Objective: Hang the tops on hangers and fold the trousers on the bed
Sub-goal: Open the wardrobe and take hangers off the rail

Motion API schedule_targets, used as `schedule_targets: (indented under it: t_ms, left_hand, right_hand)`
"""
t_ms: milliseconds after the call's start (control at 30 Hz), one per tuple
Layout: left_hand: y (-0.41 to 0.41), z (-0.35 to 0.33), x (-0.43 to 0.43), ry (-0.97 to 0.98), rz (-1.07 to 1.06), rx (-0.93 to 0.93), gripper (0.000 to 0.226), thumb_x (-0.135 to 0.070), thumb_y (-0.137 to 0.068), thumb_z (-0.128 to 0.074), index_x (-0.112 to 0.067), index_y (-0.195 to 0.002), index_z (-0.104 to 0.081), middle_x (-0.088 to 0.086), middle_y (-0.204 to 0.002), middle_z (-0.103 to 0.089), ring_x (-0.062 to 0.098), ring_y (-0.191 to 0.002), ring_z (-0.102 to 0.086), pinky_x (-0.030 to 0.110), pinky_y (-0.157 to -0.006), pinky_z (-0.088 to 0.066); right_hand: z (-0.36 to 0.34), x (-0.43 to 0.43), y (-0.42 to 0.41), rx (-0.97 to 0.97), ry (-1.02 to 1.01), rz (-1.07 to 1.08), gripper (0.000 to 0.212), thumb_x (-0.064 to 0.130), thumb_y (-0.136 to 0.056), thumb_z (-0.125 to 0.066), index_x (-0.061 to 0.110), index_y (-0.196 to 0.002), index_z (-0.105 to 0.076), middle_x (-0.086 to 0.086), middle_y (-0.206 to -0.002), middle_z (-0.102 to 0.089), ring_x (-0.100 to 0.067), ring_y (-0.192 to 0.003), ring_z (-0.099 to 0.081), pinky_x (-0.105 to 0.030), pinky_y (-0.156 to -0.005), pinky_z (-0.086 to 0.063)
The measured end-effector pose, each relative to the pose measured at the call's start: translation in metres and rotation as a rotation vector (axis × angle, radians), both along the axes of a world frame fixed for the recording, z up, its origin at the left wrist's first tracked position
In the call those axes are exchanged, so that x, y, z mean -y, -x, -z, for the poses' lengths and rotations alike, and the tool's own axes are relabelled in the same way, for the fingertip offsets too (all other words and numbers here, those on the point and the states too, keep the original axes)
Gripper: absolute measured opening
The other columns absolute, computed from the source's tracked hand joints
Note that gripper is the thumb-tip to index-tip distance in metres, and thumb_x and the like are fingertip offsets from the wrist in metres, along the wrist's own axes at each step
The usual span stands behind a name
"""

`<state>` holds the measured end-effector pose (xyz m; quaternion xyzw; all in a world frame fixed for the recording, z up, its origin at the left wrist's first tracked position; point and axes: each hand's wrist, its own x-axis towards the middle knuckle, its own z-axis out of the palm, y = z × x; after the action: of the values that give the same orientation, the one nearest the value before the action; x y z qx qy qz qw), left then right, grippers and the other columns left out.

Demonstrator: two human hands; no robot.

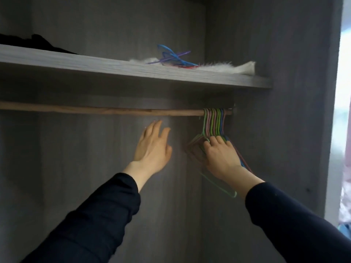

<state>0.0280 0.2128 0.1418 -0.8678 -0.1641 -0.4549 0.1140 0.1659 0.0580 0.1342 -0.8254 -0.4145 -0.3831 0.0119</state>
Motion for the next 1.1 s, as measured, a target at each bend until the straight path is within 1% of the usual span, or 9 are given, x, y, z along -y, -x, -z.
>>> schedule_targets:
  t_ms: [133,267,400,467,533,633,800,1000,1100]
  left_hand:
    - [-0.024,-0.027,-0.024,-0.108,-0.047,0.004,0.057,-0.023,-0.089,-0.047,-0.012,-0.144,-0.034,0.015,-0.156,-0.019,0.029,-0.144,-0.013,0.042,-0.117,-0.014]
    - [-0.038,-0.039,-0.056,-0.087,-0.071,0.045,0.067,-0.015,-0.085,-0.053,-0.008,-0.148,-0.032,0.017,-0.157,-0.02,0.033,-0.146,-0.014,0.046,-0.119,-0.002]
    - [-0.045,-0.028,-0.085,-0.099,-0.042,0.095,0.073,-0.003,-0.073,-0.062,-0.003,-0.143,-0.04,0.025,-0.147,-0.035,0.042,-0.137,-0.03,0.059,-0.113,-0.017]
    - [-0.05,-0.027,-0.096,-0.148,-0.019,0.118,0.075,-0.002,-0.067,-0.066,-0.002,-0.139,-0.045,0.025,-0.139,-0.043,0.044,-0.129,-0.038,0.06,-0.111,-0.022]
    - [-0.053,-0.03,-0.101,-0.144,0.005,0.156,0.076,-0.004,-0.065,-0.067,-0.006,-0.138,-0.047,0.022,-0.135,-0.045,0.04,-0.126,-0.038,0.057,-0.113,-0.019]
    - [-0.057,-0.029,-0.106,-0.136,0.007,0.157,0.082,-0.008,-0.064,-0.066,-0.011,-0.142,-0.04,0.018,-0.138,-0.04,0.037,-0.131,-0.031,0.052,-0.116,-0.01]
    - [-0.062,-0.024,-0.11,-0.134,0.022,0.176,0.09,-0.011,-0.061,-0.069,-0.013,-0.145,-0.036,0.017,-0.143,-0.036,0.034,-0.134,-0.021,0.05,-0.117,-0.005]
    - [-0.06,-0.024,-0.111,-0.137,0.013,0.169,0.091,-0.018,-0.062,-0.07,-0.014,-0.146,-0.035,0.016,-0.146,-0.033,0.033,-0.136,-0.021,0.048,-0.117,-0.004]
    - [-0.057,-0.024,-0.111,-0.149,0.017,0.161,0.091,-0.018,-0.063,-0.07,-0.015,-0.146,-0.035,0.015,-0.146,-0.034,0.033,-0.136,-0.022,0.045,-0.117,-0.003]
  right_hand:
    - [-0.007,-0.018,-0.021,0.015,0.014,0.066,0.039,0.026,-0.094,-0.049,0.011,-0.13,-0.046,-0.01,-0.132,-0.048,-0.03,-0.123,-0.041,-0.041,-0.098,-0.037]
    - [-0.015,-0.035,-0.033,0.067,0.036,0.126,0.035,0.017,-0.096,-0.043,0.007,-0.129,-0.045,-0.013,-0.13,-0.049,-0.031,-0.12,-0.043,-0.039,-0.092,-0.039]
    - [-0.019,-0.048,-0.04,0.05,0.058,0.202,0.036,0.012,-0.094,-0.047,0.006,-0.129,-0.051,-0.013,-0.127,-0.052,-0.03,-0.117,-0.046,-0.038,-0.089,-0.043]
    - [-0.02,-0.051,-0.04,0.037,0.069,0.229,0.031,0.01,-0.094,-0.047,0.007,-0.123,-0.057,-0.013,-0.122,-0.055,-0.03,-0.113,-0.05,-0.037,-0.083,-0.044]
    - [-0.022,-0.055,-0.037,0.015,0.058,0.218,0.026,0.011,-0.094,-0.046,0.009,-0.114,-0.062,-0.012,-0.116,-0.06,-0.029,-0.108,-0.056,-0.034,-0.072,-0.042]
    - [-0.029,-0.058,-0.031,-0.148,-0.04,0.147,0.02,0.018,-0.092,-0.052,0.01,-0.105,-0.064,-0.01,-0.109,-0.066,-0.032,-0.101,-0.064,-0.033,-0.066,-0.039]
    - [-0.033,-0.065,-0.032,-0.529,-0.321,-0.005,0.019,0.018,-0.088,-0.052,0.003,-0.099,-0.058,-0.021,-0.111,-0.063,-0.039,-0.103,-0.061,-0.034,-0.075,-0.046]
    - [-0.018,-0.077,-0.036,-0.707,-0.579,-0.115,0.011,0.012,-0.086,-0.05,0.003,-0.082,-0.054,-0.026,-0.099,-0.062,-0.038,-0.095,-0.061,-0.029,-0.068,-0.037]
    - [-0.013,-0.081,-0.037,-0.756,-0.635,-0.172,0.014,0.011,-0.088,-0.049,0.004,-0.077,-0.055,-0.019,-0.087,-0.06,-0.03,-0.085,-0.058,-0.028,-0.067,-0.037]
